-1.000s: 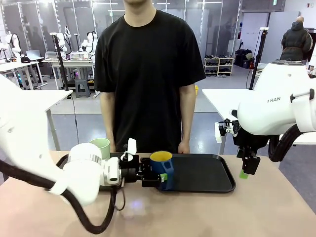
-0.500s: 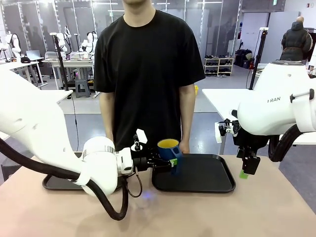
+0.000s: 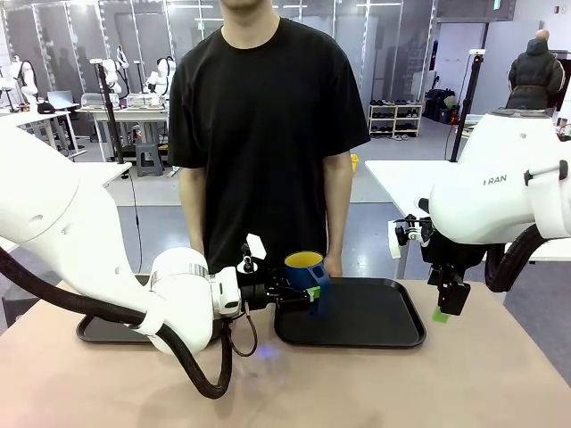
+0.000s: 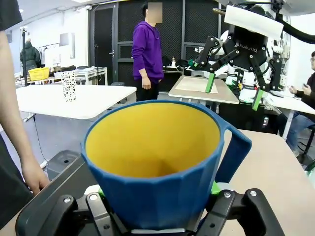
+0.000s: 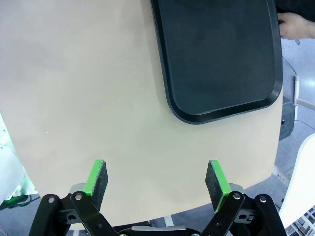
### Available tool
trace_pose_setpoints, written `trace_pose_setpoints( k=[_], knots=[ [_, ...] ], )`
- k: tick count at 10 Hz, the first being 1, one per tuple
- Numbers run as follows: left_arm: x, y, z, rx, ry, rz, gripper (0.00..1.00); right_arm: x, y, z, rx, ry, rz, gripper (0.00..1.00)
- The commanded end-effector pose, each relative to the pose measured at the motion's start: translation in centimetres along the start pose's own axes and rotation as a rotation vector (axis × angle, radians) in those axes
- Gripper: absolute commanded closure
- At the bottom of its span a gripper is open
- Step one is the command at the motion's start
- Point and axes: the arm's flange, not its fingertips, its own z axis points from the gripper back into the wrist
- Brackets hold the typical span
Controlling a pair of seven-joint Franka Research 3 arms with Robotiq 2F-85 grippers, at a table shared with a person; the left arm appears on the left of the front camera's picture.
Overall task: Sort and store the cups by type.
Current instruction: Pick up the Handle plastic cup and place it into the empty Flat Tray.
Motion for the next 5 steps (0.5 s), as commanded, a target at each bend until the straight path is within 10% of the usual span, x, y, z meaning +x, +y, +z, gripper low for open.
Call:
trace_pose_setpoints(
  k=[1, 5],
  knots=[
    [-0.6, -0.2, -1.1, -0.014, -0.002, -0.02, 0.27, 0.0, 0.0, 0.0, -0.009, -0.001, -0.01, 0.0],
    [-2.0, 0.4, -3.5, 0.062, 0.013, -0.034, 0.27, 0.0, 0.0, 0.0, -0.009, -0.001, -0.01, 0.0]
  ],
)
